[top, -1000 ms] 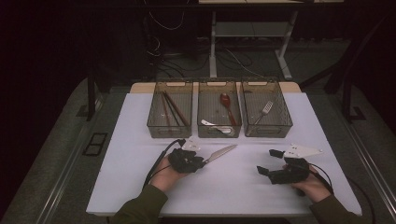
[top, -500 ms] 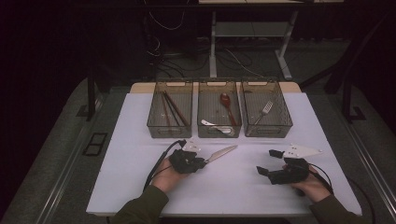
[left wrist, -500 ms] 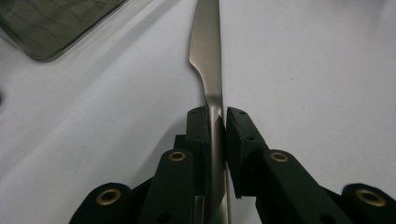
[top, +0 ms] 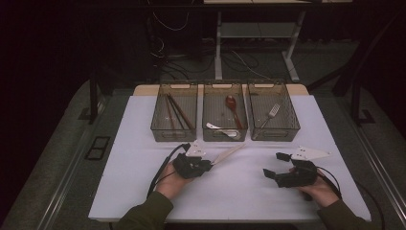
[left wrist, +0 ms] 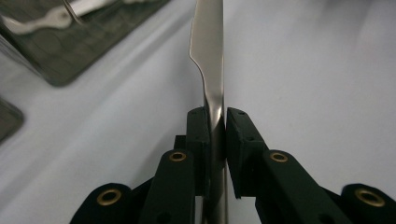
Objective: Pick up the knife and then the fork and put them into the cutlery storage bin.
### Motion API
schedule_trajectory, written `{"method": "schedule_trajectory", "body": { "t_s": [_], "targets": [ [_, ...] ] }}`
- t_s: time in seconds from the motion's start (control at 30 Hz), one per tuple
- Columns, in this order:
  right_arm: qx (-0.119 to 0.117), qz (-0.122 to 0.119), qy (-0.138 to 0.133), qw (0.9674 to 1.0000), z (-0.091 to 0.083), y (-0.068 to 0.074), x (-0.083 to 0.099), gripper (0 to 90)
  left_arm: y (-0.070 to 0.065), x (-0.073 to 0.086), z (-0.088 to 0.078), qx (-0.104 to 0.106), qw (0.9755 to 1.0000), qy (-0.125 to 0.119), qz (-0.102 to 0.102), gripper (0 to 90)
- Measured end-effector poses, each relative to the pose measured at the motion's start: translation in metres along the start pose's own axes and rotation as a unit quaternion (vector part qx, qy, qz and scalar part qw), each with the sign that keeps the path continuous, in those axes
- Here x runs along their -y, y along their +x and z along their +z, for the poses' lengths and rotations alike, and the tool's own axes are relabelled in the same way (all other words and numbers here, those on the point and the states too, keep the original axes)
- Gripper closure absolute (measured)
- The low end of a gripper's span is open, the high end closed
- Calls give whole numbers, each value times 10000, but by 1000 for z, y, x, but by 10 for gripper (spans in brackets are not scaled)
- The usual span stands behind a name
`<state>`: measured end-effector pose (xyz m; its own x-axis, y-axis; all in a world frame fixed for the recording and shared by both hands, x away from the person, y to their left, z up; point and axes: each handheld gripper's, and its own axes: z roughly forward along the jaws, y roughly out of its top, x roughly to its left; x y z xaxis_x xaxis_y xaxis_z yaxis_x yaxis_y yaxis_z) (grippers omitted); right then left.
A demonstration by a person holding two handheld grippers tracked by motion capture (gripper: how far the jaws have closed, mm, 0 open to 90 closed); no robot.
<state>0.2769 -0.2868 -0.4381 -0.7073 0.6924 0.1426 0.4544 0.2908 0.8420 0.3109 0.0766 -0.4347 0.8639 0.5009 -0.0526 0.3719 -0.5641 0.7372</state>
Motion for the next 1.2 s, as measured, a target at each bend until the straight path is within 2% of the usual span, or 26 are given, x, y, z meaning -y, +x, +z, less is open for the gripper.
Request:
{"method": "schedule_trajectory", "body": {
  "t_s": [0.13, 0.33, 0.4, 0.5, 0.6, 0.7, 0.8, 0.9, 1.03, 1.2],
  "targets": [
    [-35, 22, -31, 10000, 1, 3, -6, 137, 0, -3, -10, 47, 9996, -266, -86, 788],
    [-272, 32, -52, 9996, 4, 9, -18, 137, -6, -10, -20, 61, 9982, -595, -89, 787],
    [-410, 15, -56, 9991, 6, 12, -23, 137, -8, -13, -22, 68, 9975, -704, -88, 788],
    [-769, 41, -70, 9970, 10, 14, -35, 138, -11, -17, -23, 114, 9965, -818, -98, 789],
    [-797, 10, -92, 9968, 15, 19, -49, 155, -16, -22, -22, 135, 9958, -900, -73, 791],
    [-850, 16, -213, 9962, 22, 23, -60, 204, -21, -26, -20, 143, 9958, -908, -14, 791],
    [-1007, 77, -370, 9942, 28, 25, -69, 283, -24, -30, -17, 91, 9956, -928, -34, 791],
    [-1121, 165, -508, 9923, 34, 27, -77, 321, -27, -34, -14, -16, 9950, -994, -90, 791],
    [-1131, 257, -578, 9916, 41, 29, -84, 373, -28, -39, -12, -118, 9940, -1079, -152, 791],
    [-1309, 349, -569, 9891, 50, 29, -88, 507, -31, -43, -7, -248, 9936, -1095, -138, 791]
  ]
}}
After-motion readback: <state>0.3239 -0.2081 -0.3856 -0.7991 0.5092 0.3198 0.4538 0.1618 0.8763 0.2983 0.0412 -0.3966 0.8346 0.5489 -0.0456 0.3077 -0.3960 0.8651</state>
